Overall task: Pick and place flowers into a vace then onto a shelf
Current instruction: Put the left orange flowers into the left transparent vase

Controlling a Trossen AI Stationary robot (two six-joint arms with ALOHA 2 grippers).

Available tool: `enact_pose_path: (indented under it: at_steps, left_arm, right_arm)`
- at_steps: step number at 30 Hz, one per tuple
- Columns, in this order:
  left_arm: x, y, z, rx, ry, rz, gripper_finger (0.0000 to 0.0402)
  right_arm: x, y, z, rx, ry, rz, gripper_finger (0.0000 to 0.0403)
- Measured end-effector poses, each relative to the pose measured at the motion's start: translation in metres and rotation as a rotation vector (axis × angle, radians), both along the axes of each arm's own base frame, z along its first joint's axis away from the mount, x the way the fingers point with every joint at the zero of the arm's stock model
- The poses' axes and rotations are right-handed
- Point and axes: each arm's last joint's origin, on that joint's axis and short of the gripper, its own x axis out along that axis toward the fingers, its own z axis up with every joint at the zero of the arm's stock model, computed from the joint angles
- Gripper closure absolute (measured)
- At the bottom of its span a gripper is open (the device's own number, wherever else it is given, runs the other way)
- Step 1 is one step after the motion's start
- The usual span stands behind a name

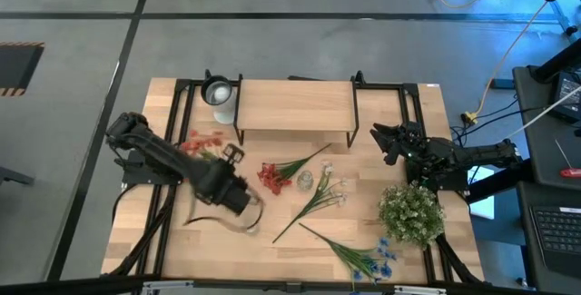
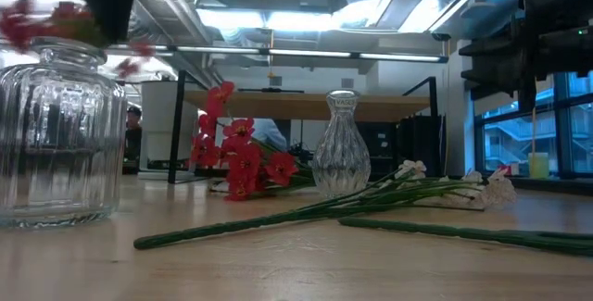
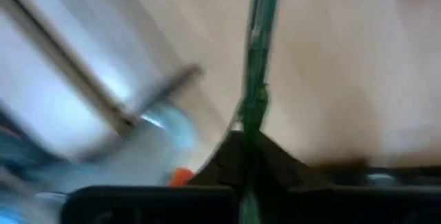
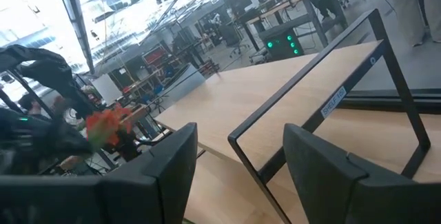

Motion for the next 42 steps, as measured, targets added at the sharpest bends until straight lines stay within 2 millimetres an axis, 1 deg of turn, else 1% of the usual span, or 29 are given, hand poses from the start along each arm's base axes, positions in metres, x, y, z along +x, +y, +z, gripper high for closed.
enact_pose_path:
  at_steps: [2, 4, 6, 9, 10, 14, 17, 19, 25, 32, 35, 40, 42]
  left_arm:
    - [-0.005, -0.012, 0.013, 0.032, -0.023, -0.193, 0.0394]
    - [-0.011, -0.021, 0.024, 0.118, -0.016, -0.367, 0.0394]
    - [-0.014, -0.029, 0.031, 0.244, -0.036, -0.495, 0.0392]
    - [-0.016, -0.038, 0.037, 0.482, -0.041, -0.662, 0.0388]
    - [-0.016, -0.040, 0.038, 0.552, -0.026, -0.702, 0.0387]
    - [-0.014, -0.047, 0.036, 0.707, -0.031, -0.748, 0.0386]
    - [-0.014, -0.055, 0.035, 0.862, -0.021, -0.807, 0.0386]
    - [-0.015, -0.061, 0.034, 0.934, -0.039, -0.825, 0.0386]
    - [-0.022, -0.080, 0.025, 0.946, -0.091, -0.862, 0.0385]
    - [-0.031, -0.097, 0.017, 0.937, -0.035, -0.966, 0.0385]
    - [-0.035, -0.098, 0.008, 0.960, -0.009, -0.993, 0.0385]
    - [-0.042, -0.092, -0.018, 0.994, 0.084, -1.031, 0.0385]
    - [-0.044, -0.089, -0.026, 1.005, 0.090, -1.027, 0.0385]
  right_arm:
    - [0.000, 0.000, 0.000, 0.000, 0.000, 0.000, 0.0186]
    - [0.000, 0.000, 0.000, 0.002, -0.001, 0.000, 0.0186]
    - [0.000, 0.000, 0.000, 0.003, -0.002, 0.000, 0.0186]
    - [0.000, 0.000, 0.000, 0.001, 0.000, -0.003, 0.0186]
    - [0.000, 0.000, 0.000, 0.001, 0.000, -0.004, 0.0186]
    - [0.000, 0.000, 0.000, 0.009, -0.004, -0.010, 0.0186]
    - [0.000, 0.000, 0.000, 0.027, -0.016, -0.009, 0.0186]
    - [0.000, 0.000, 0.000, 0.042, -0.026, -0.008, 0.0186]
    - [0.000, 0.000, 0.000, 0.050, -0.031, -0.008, 0.0186]
    - [-0.001, -0.001, 0.000, 0.052, -0.031, -0.049, 0.0186]
    - [-0.001, -0.002, 0.000, 0.054, -0.032, -0.076, 0.0186]
    - [-0.001, -0.002, 0.000, 0.071, -0.044, -0.086, 0.0186]
    - [-0.002, -0.002, 0.000, 0.076, -0.047, -0.087, 0.0186]
